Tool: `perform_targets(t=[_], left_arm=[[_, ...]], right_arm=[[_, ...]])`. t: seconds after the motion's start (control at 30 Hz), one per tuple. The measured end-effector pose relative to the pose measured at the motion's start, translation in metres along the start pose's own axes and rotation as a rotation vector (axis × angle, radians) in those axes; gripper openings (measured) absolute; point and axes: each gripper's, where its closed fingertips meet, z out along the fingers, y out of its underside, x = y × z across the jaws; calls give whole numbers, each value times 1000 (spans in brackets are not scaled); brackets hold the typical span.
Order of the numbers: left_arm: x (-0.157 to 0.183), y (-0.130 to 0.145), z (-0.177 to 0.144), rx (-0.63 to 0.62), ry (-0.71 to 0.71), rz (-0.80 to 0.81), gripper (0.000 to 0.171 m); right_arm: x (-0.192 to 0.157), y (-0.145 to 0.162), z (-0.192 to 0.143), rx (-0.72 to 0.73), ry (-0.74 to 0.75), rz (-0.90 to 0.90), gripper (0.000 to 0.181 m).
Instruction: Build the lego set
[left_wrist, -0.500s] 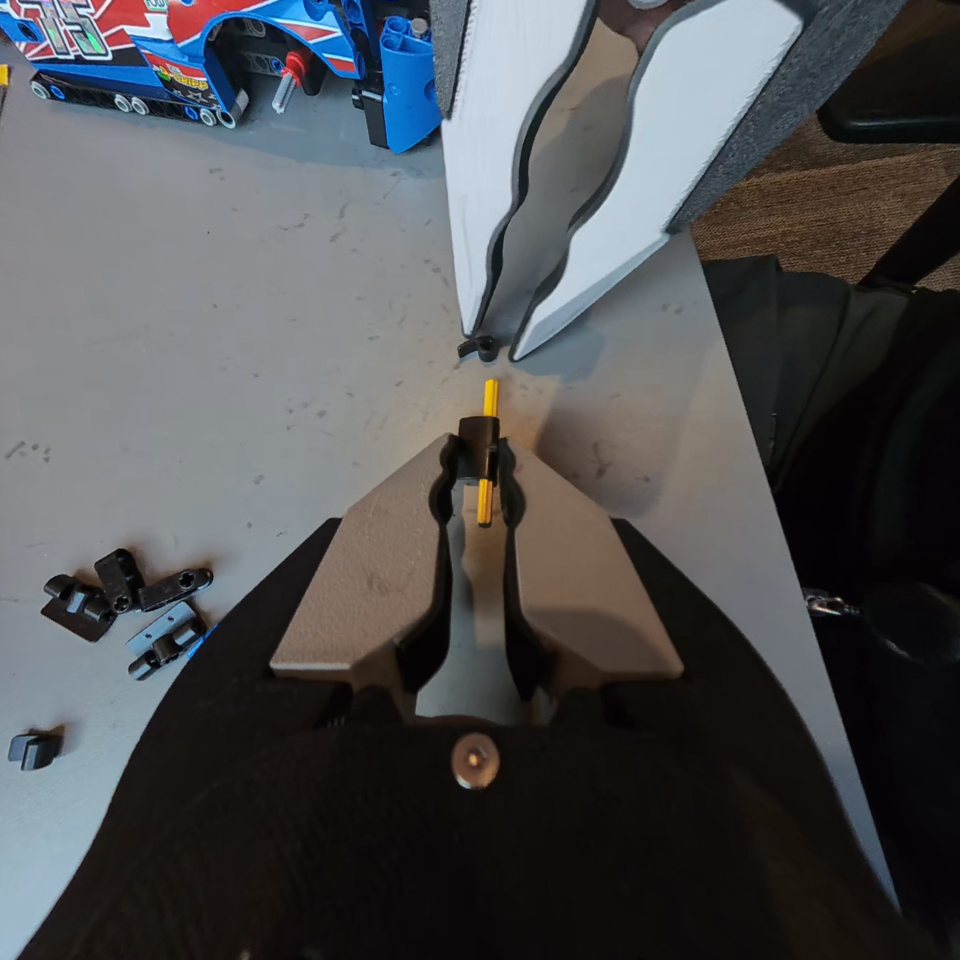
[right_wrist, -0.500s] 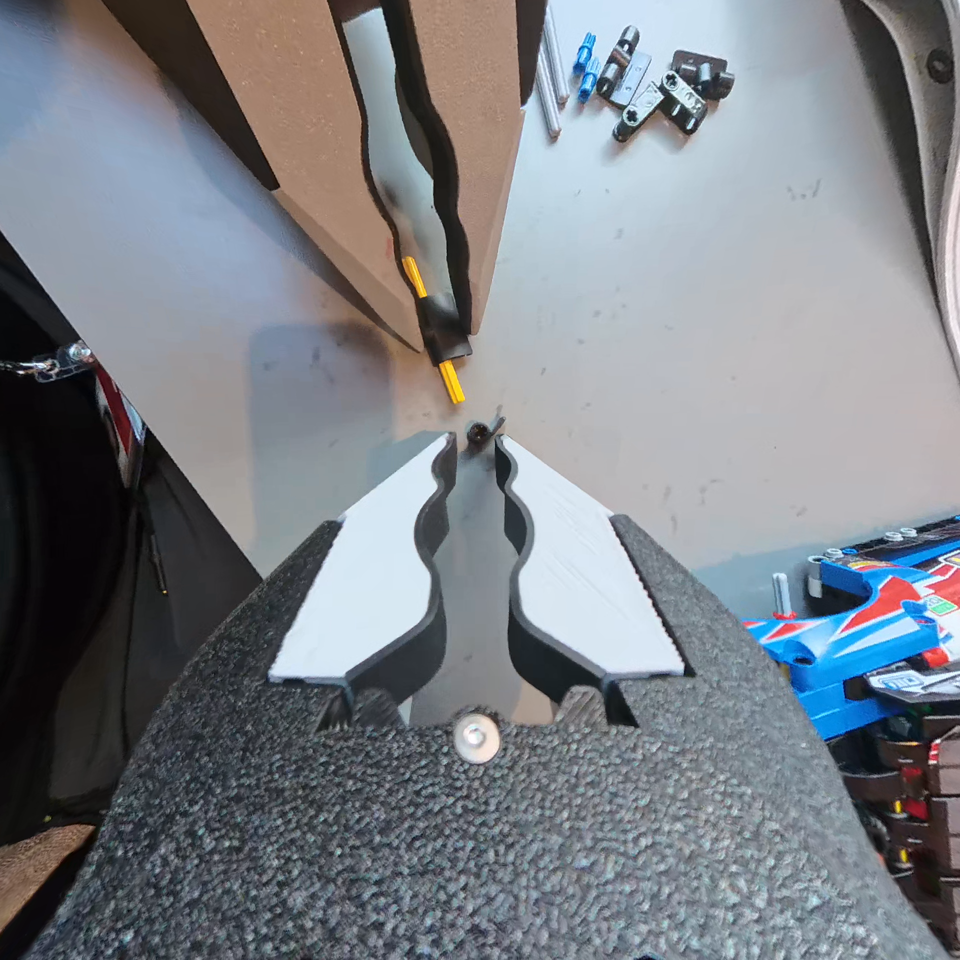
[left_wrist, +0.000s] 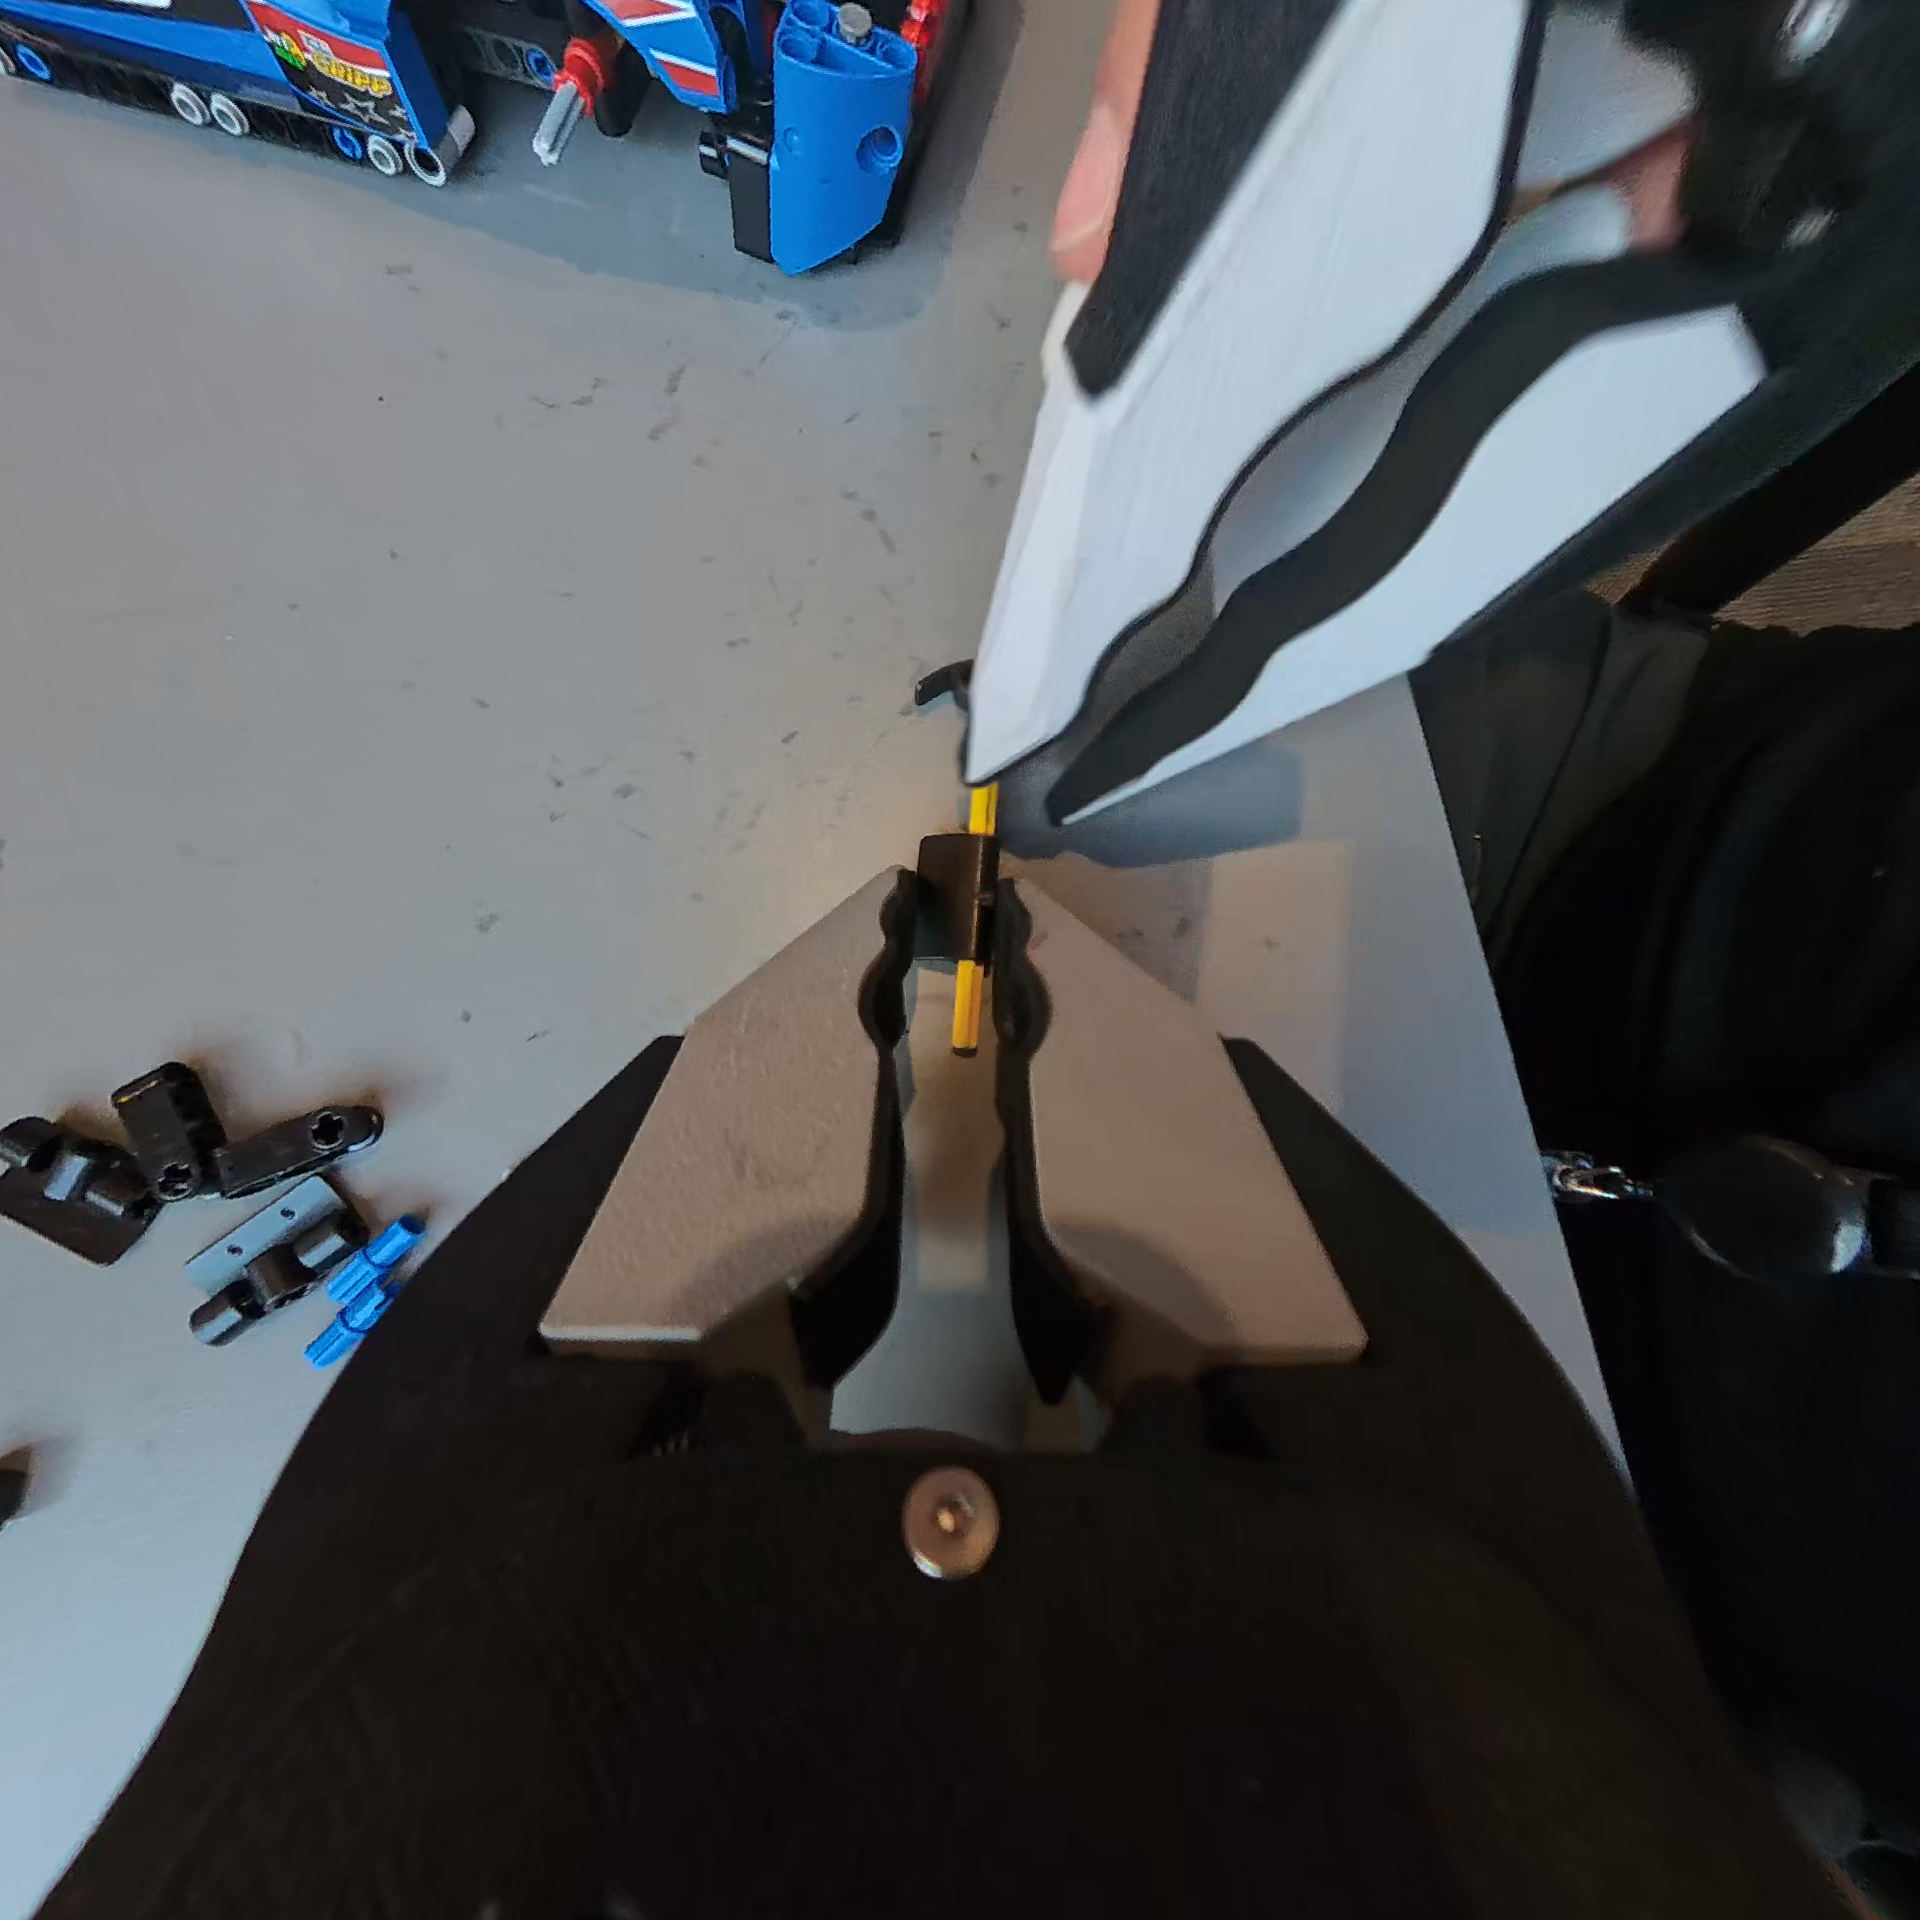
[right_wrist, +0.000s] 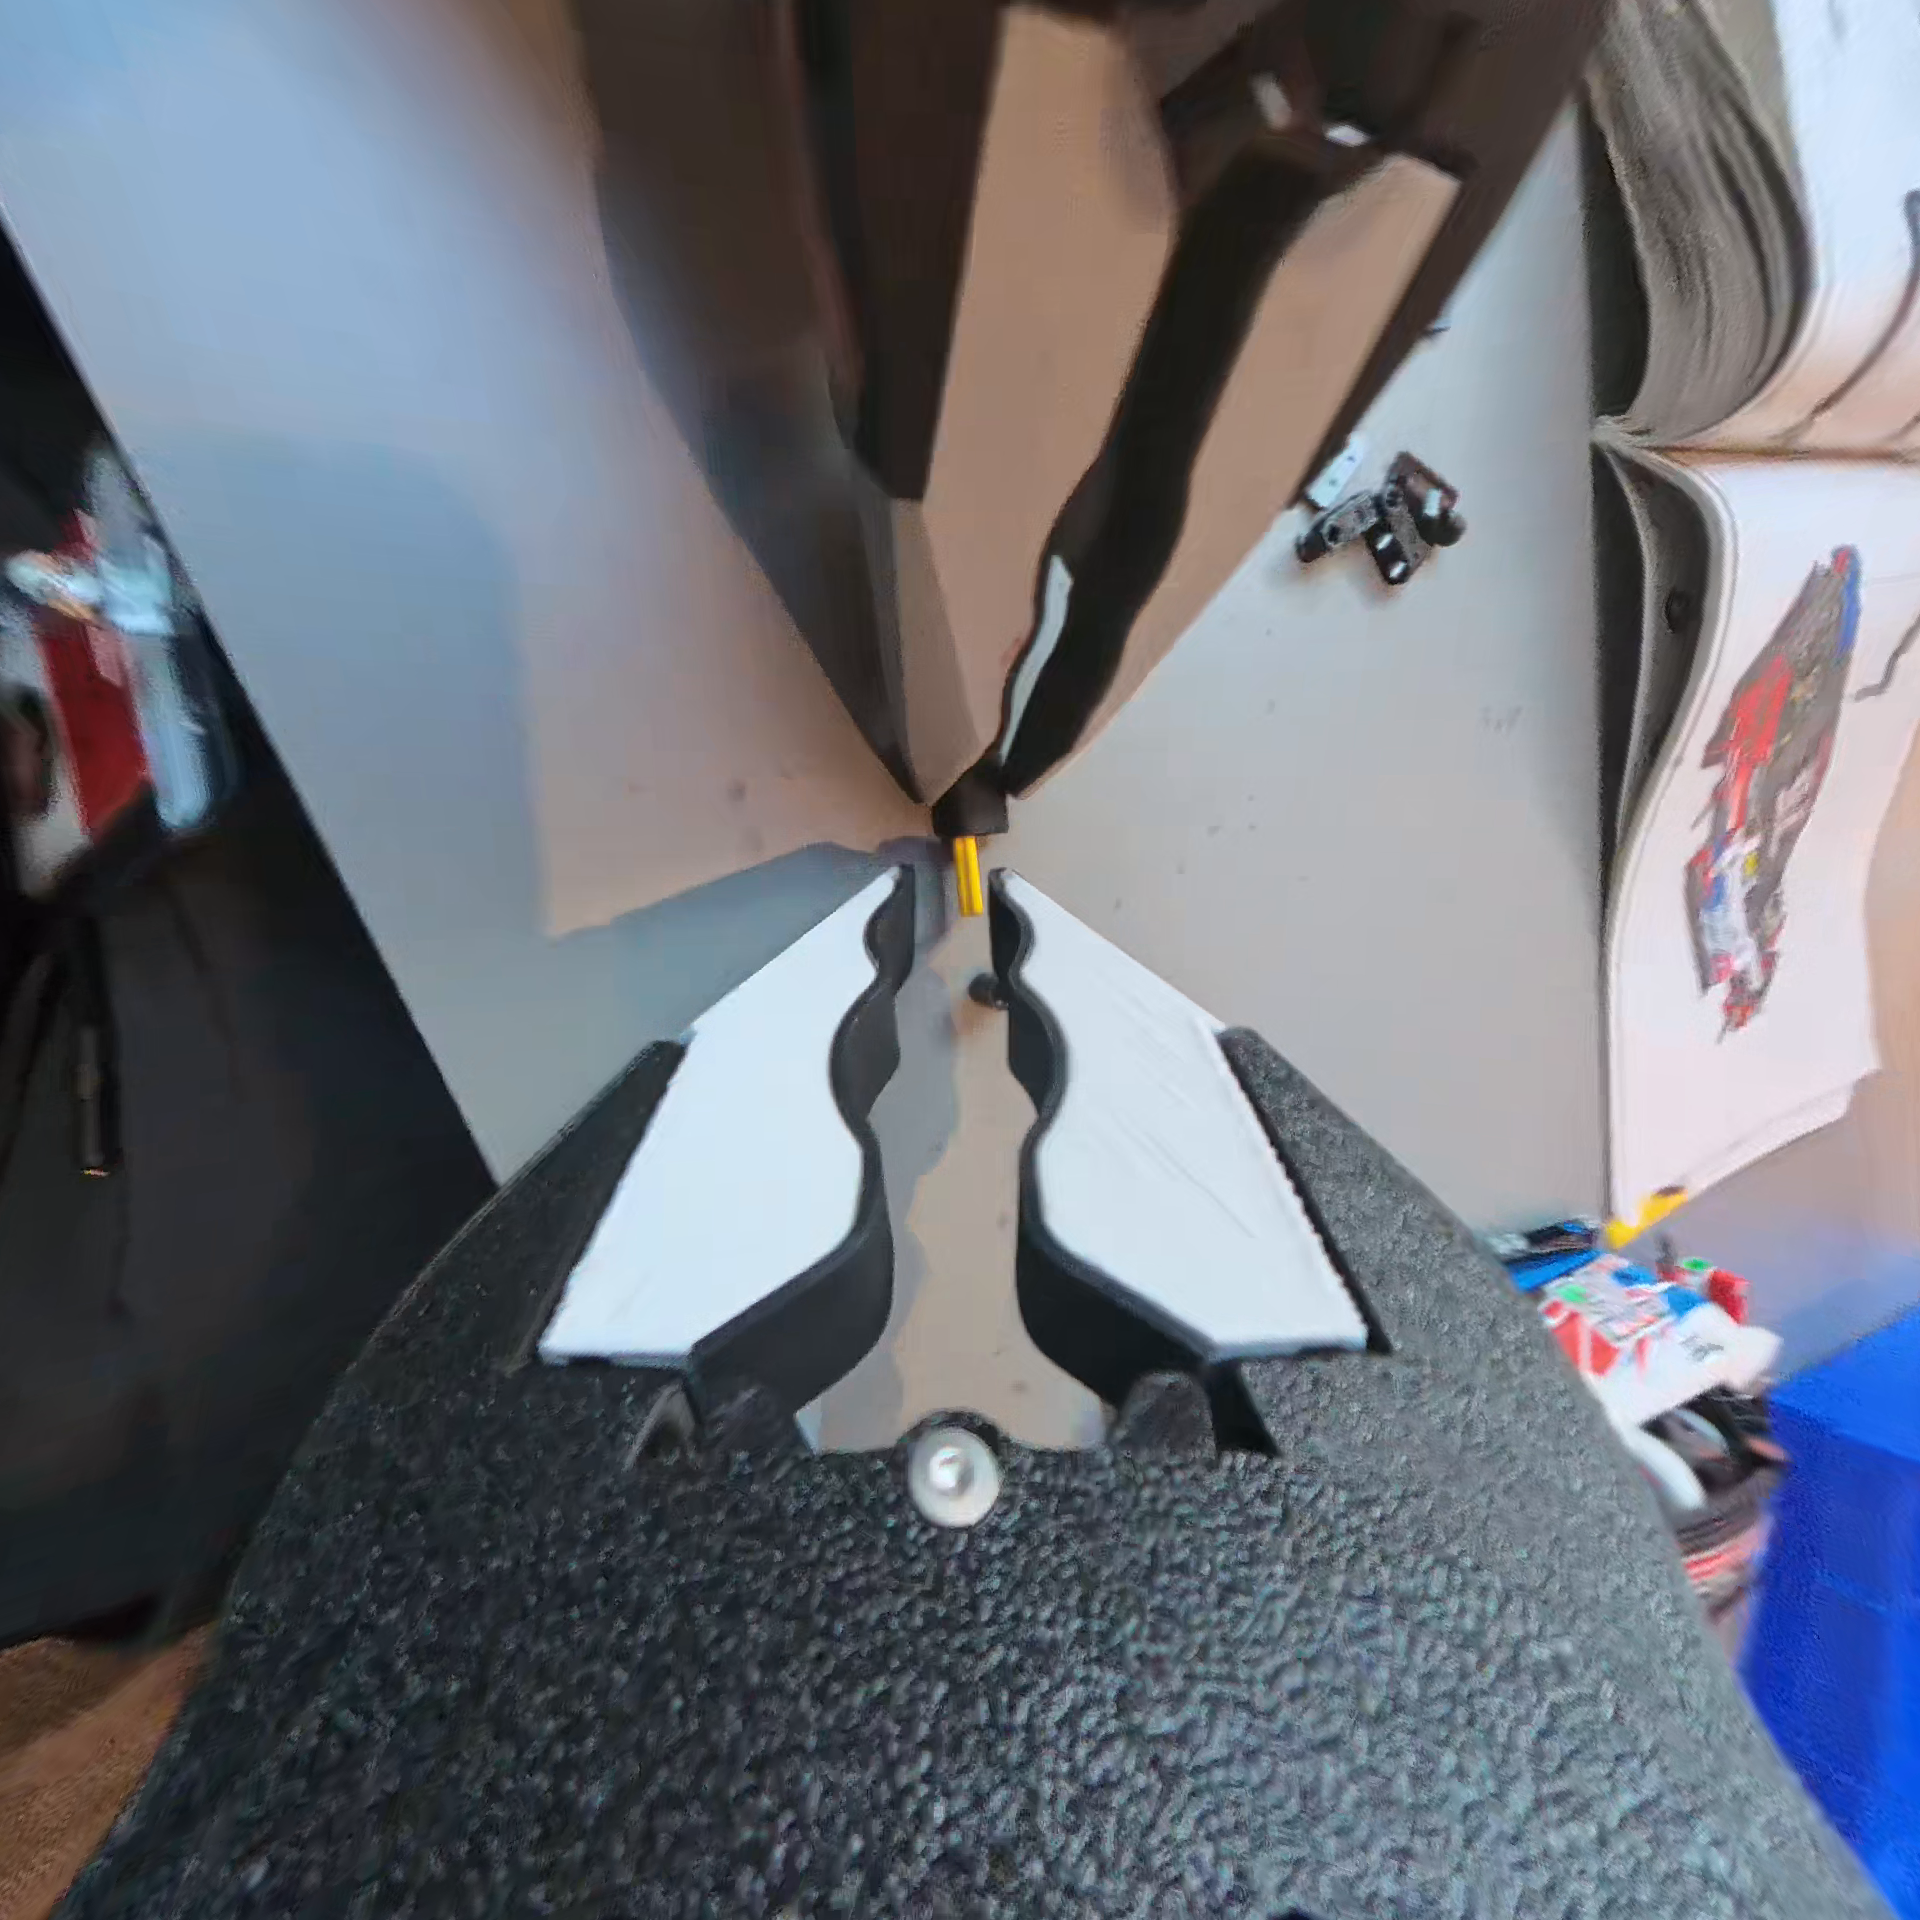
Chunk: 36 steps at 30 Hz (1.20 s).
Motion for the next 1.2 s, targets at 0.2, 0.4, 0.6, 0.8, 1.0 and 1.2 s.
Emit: perform_targets(t=[0.2, 0.4, 0.6, 0.8, 1.0, 1.2], left_arm=[[2, 0, -2, 26, 76, -71, 12], [-1, 3, -7, 21, 84, -63, 12], [-21, 9, -35, 2, -35, 125, 30], [-5, -38, -41, 271, -46, 292, 30], [18, -66, -50, 379, 102, 353, 8], [23, -73, -52, 372, 207, 329, 0]], right_arm=[[2, -5, 8, -44, 6, -131, 8], [6, -8, 11, -26, 66, -120, 3], [27, -15, -8, 142, 226, 89, 3], [28, -40, -49, 588, 61, 473, 3], [25, -34, -63, 727, -10, 567, 3], [26, -31, -71, 801, -54, 627, 3]])
